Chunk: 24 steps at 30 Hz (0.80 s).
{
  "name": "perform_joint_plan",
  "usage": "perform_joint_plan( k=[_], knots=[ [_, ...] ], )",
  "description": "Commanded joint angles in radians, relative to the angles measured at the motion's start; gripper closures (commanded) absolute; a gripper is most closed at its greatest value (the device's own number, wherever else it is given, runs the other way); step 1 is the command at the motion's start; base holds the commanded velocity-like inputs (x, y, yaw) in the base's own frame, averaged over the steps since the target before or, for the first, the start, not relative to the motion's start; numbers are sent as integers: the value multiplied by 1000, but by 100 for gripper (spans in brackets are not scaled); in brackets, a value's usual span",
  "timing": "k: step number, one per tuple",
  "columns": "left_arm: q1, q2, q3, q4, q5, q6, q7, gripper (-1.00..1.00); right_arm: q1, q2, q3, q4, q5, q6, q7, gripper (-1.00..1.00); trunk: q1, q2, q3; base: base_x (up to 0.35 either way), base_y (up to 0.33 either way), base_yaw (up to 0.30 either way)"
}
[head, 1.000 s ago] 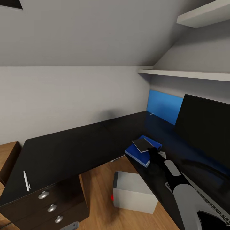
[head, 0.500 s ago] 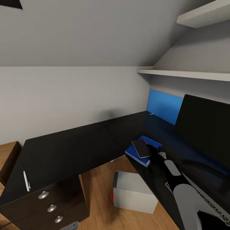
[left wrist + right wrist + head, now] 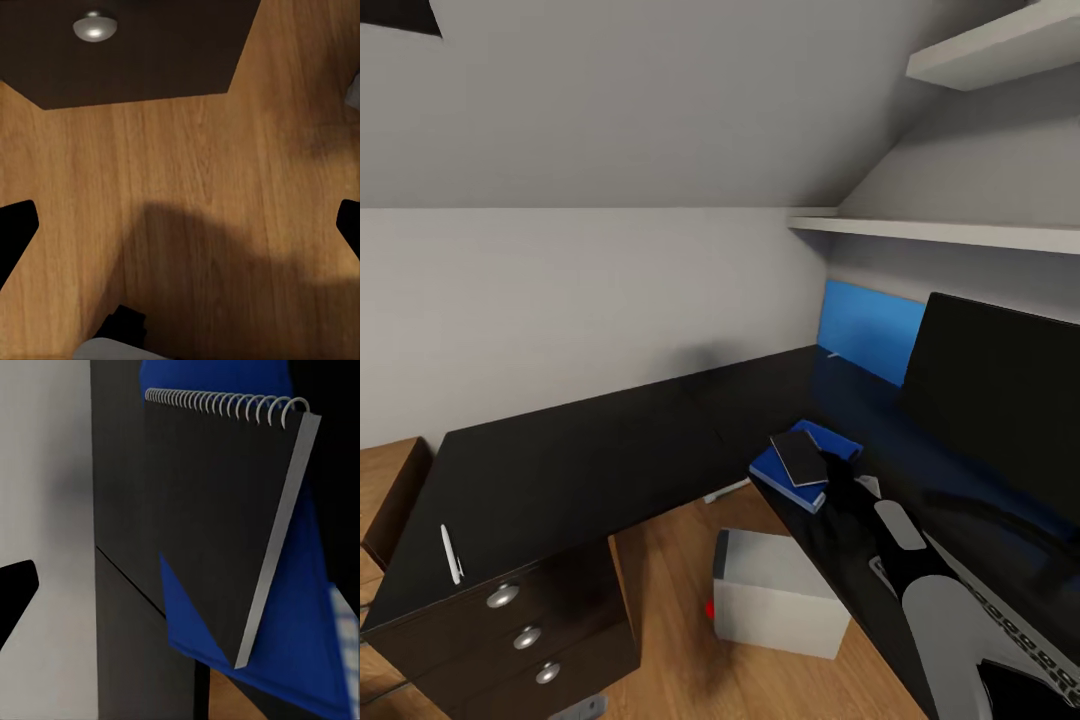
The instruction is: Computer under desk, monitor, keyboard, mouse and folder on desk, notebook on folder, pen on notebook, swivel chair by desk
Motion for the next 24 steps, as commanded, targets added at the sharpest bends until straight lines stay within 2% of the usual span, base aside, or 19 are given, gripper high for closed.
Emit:
perform_joint_plan(
  k=[1, 4, 12, 17, 18, 22, 23, 24],
  knots=[
    [0, 0, -2, -3, 7, 4, 7, -100, -1, 0, -4, 0, -4, 6, 1, -100, 0, -1, -1, -5, -1, 0],
    [0, 0, -2, -2, 7, 4, 7, -100, -1, 0, -4, -1, -4, 5, 2, -100, 0, -1, -1, -3, -1, 0],
    [0, 0, -3, -2, 8, 4, 7, -100, -1, 8, 4, -64, 1, -3, 2, -100, -31, 55, 24, 0, 0, 0],
    [0, 1, -4, -1, 9, 5, 7, -100, 0, 35, 54, -129, 36, -26, -29, -100, -50, 90, 40, 0, 0, 0],
    [0, 1, -4, -1, 9, 5, 7, -100, 1, 40, 74, -149, 59, -30, -58, -100, -54, 97, 43, 0, 0, 0],
    [0, 1, -4, -1, 8, 5, 7, -100, 5, 48, 105, -195, 108, -33, -150, -100, -69, 125, 56, 0, 0, 0],
    [0, 1, -4, -1, 8, 5, 7, -100, 10, 51, 117, -226, 128, -32, -206, -100, -73, 132, 59, 0, 0, 0],
    [0, 1, -4, -1, 8, 5, 7, -100, 14, 54, 123, -243, 136, -32, -234, -100, -77, 139, 62, 0, 0, 0]
  ],
)
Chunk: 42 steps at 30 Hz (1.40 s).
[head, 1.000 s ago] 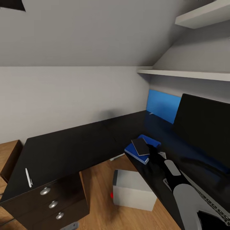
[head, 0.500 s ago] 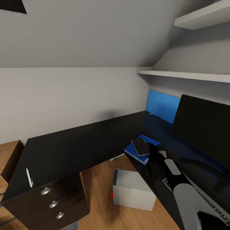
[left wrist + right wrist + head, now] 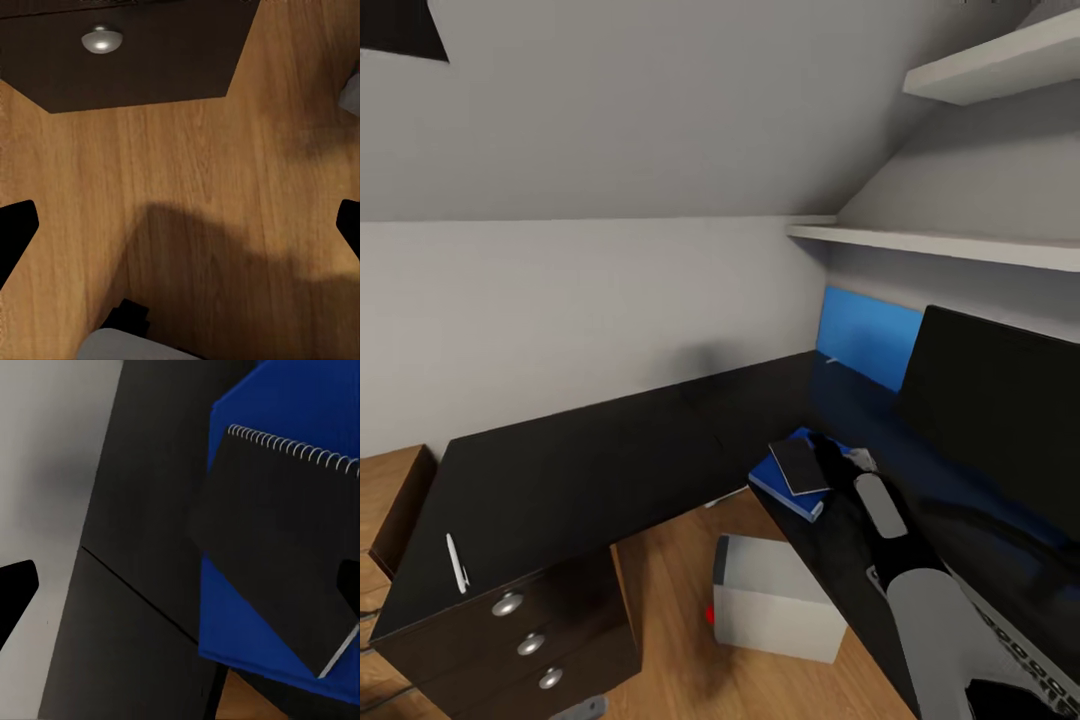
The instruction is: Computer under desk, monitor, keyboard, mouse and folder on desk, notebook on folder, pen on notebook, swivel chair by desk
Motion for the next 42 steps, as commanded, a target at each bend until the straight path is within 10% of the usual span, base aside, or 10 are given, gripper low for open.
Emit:
perform_joint_plan(
  k=[1, 6, 18, 29, 35, 42],
  knots=[
    [0, 1, -3, -3, 8, 4, 7, -100, 5, 4, 4, -22, -1, 5, -36, -100, -4, 7, 2, 0, 0, 0],
    [0, 1, -2, -3, 7, 4, 7, -100, 59, 11, 79, -157, 33, 6, -189, -100, -23, 42, 18, 0, 0, 0],
    [0, 2, 1, -4, 7, 1, 10, -100, 148, 53, 619, -345, 291, 83, -629, -100, -58, 105, 46, 0, 0, 0],
    [0, 5, 7, -4, 8, 1, 13, -100, 158, 98, 759, -459, 227, 101, -640, -100, -58, 105, 46, 0, 0, 0],
    [0, 7, 50, -4, 10, 1, 12, -100, 161, 106, 964, -459, 220, 101, -643, -100, -58, 105, 44, 0, 0, 77],
    [0, 7, 106, -4, 10, 1, 10, -100, 161, 109, 1010, -434, 218, 102, -639, -100, -58, 105, 37, 0, 0, 196]
  ],
)
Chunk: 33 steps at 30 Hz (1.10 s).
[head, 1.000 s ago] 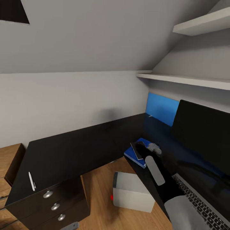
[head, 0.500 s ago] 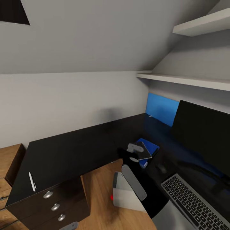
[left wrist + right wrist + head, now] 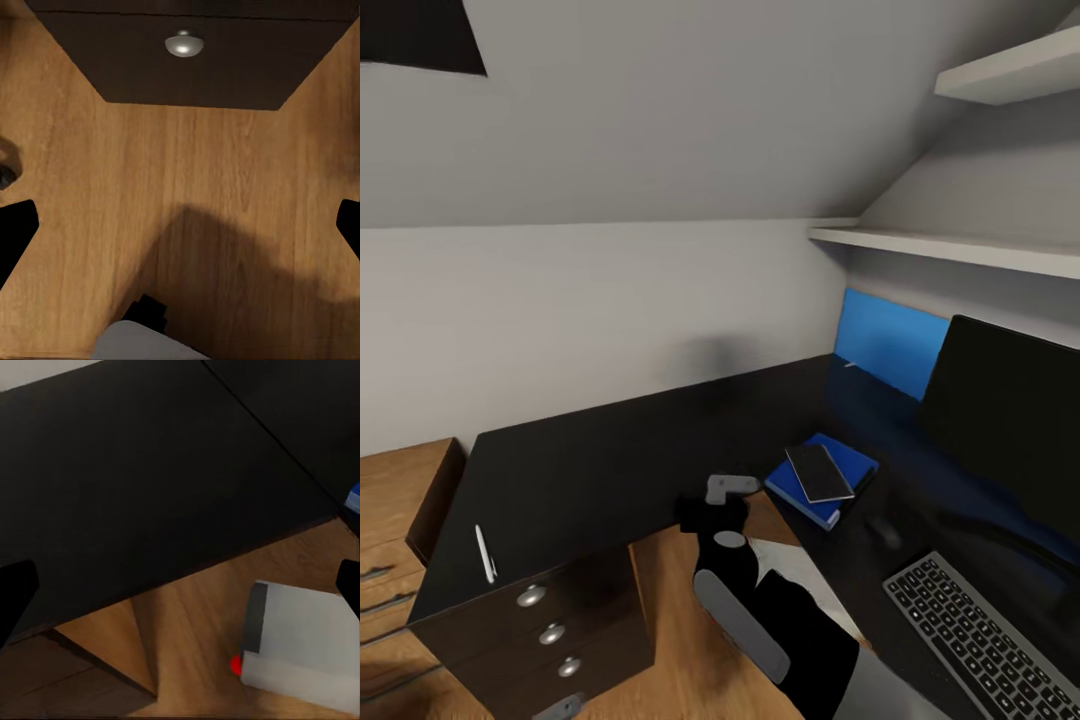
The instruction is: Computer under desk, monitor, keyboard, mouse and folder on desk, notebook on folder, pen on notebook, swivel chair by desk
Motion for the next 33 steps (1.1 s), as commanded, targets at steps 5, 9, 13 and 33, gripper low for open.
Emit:
perform_joint_plan(
  k=[5, 9, 13, 33],
  knots=[
    [0, 0, 12, -3, 6, 5, 3, -100, -1, 2, 7, 20, -4, 13, -5, -100, 0, -1, -6, 0, 0, 211],
    [0, 0, 16, -3, 6, 5, 3, -100, -1, 3, 8, 26, -3, 21, -4, -100, 0, -1, -10, 0, 0, 212],
    [0, 0, 19, -3, 6, 5, 3, -100, -1, 4, 9, 29, -2, 25, -2, -100, 0, -1, -14, 0, 0, 213],
    [0, 1, 20, -4, 6, 1, 4, -100, -1, 12, 54, 32, 0, 33, -2, -100, 0, -1, -34, 0, 0, 213]
  ],
)
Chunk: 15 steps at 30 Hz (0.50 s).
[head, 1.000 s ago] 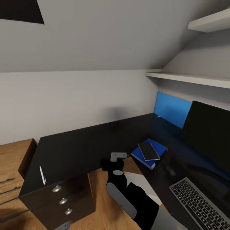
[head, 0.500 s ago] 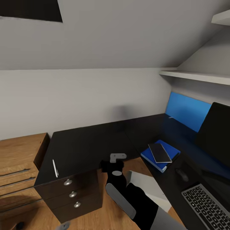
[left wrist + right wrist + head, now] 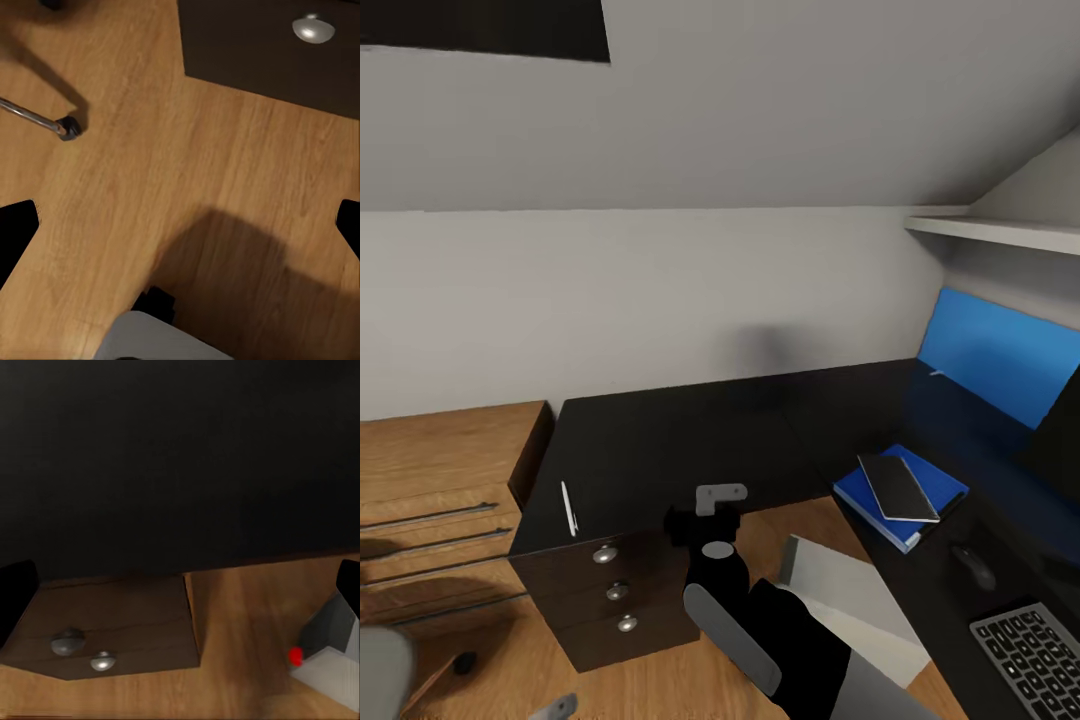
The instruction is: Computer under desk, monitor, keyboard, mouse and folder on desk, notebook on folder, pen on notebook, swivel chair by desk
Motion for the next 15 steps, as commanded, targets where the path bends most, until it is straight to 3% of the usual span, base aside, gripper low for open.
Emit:
perform_joint_plan(
  k=[1, 15],
  knots=[
    [0, -1, 2, -3, 7, 1, 3, -100, -1, 0, 2, -1, -5, 6, -7, -100, 0, -1, -2, 0, 0, 213],
    [0, -1, 1, -3, 7, -12, 2, -100, -1, 0, 4, -1, -3, 9, -6, -100, 0, -1, -16, 0, 0, 213]
  ],
)
